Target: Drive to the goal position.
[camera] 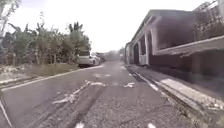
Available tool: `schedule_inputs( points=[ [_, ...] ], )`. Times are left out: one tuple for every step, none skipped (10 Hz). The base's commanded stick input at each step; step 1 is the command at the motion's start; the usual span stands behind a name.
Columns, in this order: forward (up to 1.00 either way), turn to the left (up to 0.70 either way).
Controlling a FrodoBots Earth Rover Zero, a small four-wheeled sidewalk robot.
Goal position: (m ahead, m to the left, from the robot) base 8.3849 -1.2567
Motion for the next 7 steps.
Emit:
schedule_inputs(
  points=[
    [0.7,0.01],
    [0.7,0.01],
    [0.7,0.01],
    [0.7,0.01],
    [0.7,0.01],
    [0.7,0.01],
    [0.7,0.01]
  ],
)
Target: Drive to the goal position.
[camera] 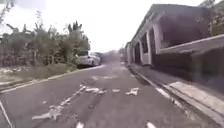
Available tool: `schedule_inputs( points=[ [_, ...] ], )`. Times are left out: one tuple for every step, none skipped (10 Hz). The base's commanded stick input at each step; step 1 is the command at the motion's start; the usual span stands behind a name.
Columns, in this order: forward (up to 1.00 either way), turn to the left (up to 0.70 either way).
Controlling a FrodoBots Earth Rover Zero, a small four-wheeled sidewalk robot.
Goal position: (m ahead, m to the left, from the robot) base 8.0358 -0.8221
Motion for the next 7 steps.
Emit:
schedule_inputs(
  points=[
    [0.7,0.01],
    [0.7,0.01],
    [0.7,0.01],
    [0.7,0.01],
    [0.7,0.01],
    [0.7,0.01],
    [0.7,0.01]
  ],
)
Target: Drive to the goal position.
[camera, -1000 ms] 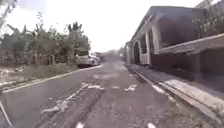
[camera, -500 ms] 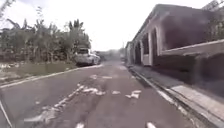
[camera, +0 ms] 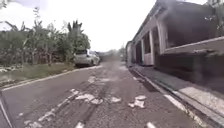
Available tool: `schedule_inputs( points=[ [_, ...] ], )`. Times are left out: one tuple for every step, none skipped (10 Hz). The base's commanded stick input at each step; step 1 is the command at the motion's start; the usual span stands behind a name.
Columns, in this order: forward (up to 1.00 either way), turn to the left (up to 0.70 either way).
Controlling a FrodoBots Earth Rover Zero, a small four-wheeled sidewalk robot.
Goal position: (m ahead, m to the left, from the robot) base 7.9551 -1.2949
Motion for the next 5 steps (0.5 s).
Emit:
schedule_inputs(
  points=[
    [0.7,0.01],
    [0.7,0.01],
    [0.7,0.01],
    [0.7,0.01],
    [0.7,0.01]
  ],
)
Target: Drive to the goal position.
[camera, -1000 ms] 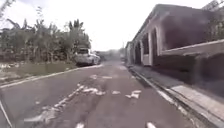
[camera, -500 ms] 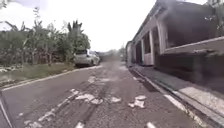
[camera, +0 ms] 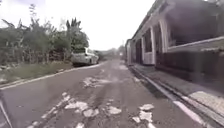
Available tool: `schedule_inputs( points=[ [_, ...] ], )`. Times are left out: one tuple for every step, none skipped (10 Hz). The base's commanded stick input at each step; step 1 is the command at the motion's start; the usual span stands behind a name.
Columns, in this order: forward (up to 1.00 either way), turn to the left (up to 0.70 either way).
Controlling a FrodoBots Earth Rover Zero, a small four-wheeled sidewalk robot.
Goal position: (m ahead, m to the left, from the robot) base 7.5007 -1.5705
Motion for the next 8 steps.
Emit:
schedule_inputs(
  points=[
    [0.7,0.01],
    [0.7,0.01],
    [0.7,0.01],
    [0.7,0.01],
    [0.7,0.01],
    [0.7,0.0],
    [0.7,-0.09],
    [0.7,-0.13]
  ],
)
